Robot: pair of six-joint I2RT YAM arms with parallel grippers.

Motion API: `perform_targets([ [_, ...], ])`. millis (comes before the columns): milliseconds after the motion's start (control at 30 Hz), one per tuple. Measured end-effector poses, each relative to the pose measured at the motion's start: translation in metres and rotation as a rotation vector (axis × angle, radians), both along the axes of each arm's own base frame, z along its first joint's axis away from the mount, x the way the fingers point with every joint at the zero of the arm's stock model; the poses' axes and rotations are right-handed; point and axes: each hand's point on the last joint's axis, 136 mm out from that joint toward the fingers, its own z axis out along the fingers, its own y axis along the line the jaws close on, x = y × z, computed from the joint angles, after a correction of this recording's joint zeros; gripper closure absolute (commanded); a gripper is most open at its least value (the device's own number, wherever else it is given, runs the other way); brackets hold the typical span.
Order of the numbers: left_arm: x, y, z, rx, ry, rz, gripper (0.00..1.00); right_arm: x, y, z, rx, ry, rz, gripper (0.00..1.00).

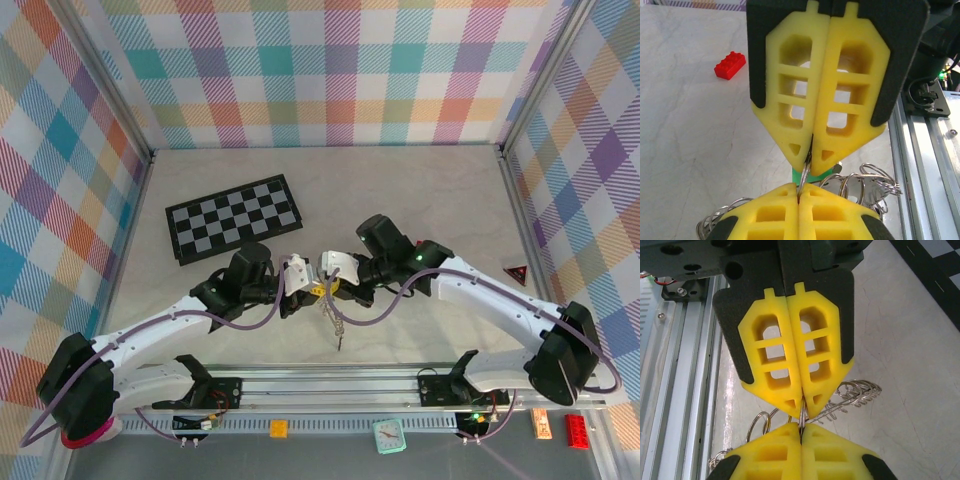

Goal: Put the keys on the keyring

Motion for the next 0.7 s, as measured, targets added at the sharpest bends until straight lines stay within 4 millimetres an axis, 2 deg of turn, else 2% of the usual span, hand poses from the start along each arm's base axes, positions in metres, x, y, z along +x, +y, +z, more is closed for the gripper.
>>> perform_targets([
  [133,-0.001,-0.001,0.001,-0.014,-0.008,-0.007,1.00,0.001,-0.003,0.001,0.058,0.011,-0.026,0.74],
  [233,-0.001,0.000,-0.001,-0.022,-0.011,-0.004,1.00,0.004,-0.012,0.001,0.125,0.036,-0.059,0.67],
  [333,-0.001,0.000,-0.001,-0.034,-0.015,-0.001,1.00,0.008,-0.019,0.001,0.161,0.050,-0.088,0.67],
  [600,-0.001,-0.002,0.002,-0.053,-0.028,-0.005,1.00,0.009,-0.016,0.003,0.193,0.056,-0.086,0.68],
  [700,-0.001,-0.002,0.003,-0.058,-0.033,-0.006,1.00,0.009,-0.015,0.001,0.189,0.061,-0.086,0.72],
])
